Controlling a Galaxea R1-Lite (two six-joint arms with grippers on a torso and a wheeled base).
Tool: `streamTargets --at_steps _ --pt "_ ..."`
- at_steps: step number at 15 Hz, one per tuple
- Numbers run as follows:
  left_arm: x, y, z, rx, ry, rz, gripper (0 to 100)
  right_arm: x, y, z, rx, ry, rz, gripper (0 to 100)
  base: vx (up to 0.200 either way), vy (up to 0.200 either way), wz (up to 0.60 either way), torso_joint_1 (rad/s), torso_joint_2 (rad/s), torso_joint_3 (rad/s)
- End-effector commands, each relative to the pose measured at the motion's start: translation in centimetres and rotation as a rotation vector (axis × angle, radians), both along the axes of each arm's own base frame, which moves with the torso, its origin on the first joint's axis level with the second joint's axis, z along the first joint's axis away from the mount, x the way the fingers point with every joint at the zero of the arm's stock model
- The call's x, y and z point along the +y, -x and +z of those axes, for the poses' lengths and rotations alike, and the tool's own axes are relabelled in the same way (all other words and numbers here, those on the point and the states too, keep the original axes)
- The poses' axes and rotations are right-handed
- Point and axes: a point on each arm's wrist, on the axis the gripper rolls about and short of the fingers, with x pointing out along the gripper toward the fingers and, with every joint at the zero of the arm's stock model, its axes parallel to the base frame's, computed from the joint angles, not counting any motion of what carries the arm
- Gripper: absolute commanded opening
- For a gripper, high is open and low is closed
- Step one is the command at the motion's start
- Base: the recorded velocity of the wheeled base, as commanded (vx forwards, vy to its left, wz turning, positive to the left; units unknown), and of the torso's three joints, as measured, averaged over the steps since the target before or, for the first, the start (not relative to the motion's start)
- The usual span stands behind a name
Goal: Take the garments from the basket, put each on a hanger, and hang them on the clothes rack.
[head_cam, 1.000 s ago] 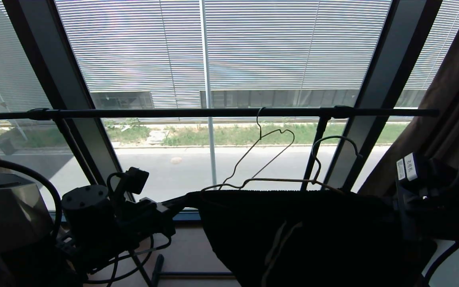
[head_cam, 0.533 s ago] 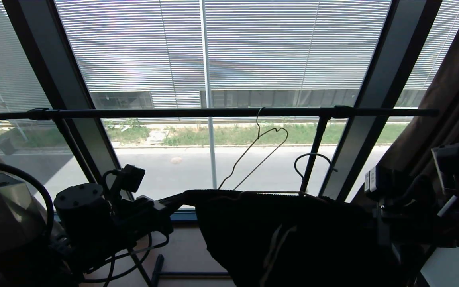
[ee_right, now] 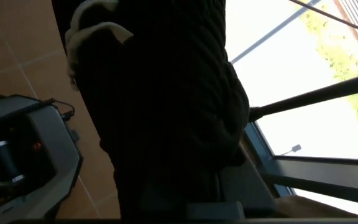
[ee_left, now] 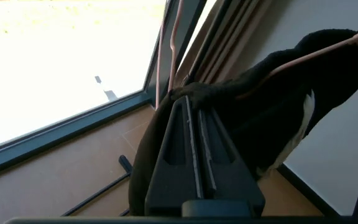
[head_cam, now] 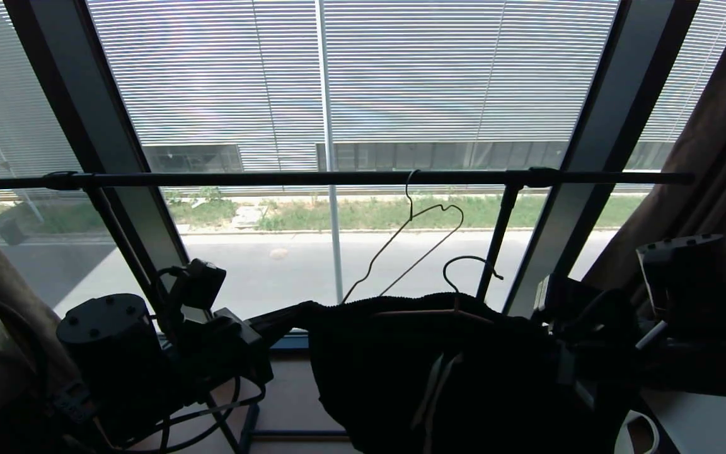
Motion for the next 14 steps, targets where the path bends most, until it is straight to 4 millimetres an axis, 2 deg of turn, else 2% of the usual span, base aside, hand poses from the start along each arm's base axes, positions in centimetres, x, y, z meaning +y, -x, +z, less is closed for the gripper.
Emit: streamTargets --at_steps 1,5,10,14 --pt "-0.2 0.8 0.9 -0.033 0.009 -0.021 0 0.7 -0.2 -1.2 0.032 0.029 0.007 0 0.000 0.000 0.00 0.000 0.00 0.000" --pt "-0.4 1.7 2.4 -0.034 0.012 -0.045 0 1.6 -0.1 -1.6 0.045 0.041 0.031 0 0.000 0.000 0.00 0.000 0.00 0.000" --pt "-2.1 3.7 3.9 0.025 -0.023 -0.103 0 2.6 0.3 -1.9 0.008 0.000 0.058 0 0.000 0.000 0.00 0.000 0.00 0.000" --pt "-4.8 4.2 4.2 0.081 -0.070 -0.067 0 3.5 0.5 -2.3 0.006 -0.017 0.080 0 0.000 0.000 0.00 0.000 0.00 0.000"
